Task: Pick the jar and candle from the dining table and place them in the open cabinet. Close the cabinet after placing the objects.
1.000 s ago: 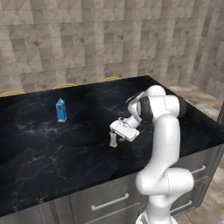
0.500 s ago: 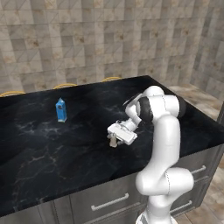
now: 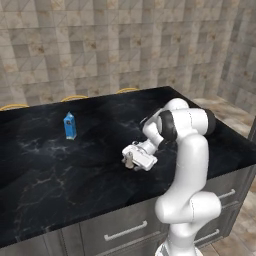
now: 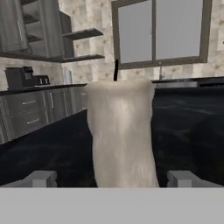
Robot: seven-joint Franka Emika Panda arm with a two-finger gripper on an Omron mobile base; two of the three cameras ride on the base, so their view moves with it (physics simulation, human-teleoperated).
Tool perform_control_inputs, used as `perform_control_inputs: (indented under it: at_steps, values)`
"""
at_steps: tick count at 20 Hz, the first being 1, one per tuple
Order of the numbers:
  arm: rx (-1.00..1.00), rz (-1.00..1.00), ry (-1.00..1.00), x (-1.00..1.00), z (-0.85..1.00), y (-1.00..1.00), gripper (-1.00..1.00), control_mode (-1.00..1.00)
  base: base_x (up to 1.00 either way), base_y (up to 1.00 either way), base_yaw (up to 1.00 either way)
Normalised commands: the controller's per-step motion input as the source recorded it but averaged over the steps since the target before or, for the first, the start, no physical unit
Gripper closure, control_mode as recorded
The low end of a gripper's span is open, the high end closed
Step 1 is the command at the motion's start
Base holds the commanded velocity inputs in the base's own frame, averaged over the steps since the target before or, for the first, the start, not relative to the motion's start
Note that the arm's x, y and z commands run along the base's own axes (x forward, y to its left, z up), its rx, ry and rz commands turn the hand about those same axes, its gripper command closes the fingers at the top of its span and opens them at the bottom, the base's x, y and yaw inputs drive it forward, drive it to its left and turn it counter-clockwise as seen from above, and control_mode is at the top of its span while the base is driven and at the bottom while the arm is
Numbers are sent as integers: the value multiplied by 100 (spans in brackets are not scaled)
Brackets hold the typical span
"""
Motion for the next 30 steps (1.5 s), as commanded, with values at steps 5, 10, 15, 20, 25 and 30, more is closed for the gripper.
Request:
perform_control_inputs:
  at_steps: [5,10,15,20,25,30]
  values:
    - [0,0,0,0,0,16,-100,-100,0,0,0]
    - [0,0,0,0,0,2,100,-100,0,0,0]
    - [0,-1,0,-2,0,-3,100,-100,0,0,0]
    - [1,-28,12,-3,57,-2,100,-100,0,0,0]
    - [1,-57,17,0,81,0,100,-100,0,0,0]
    - [-5,-75,12,0,36,-4,100,-100,0,0,0]
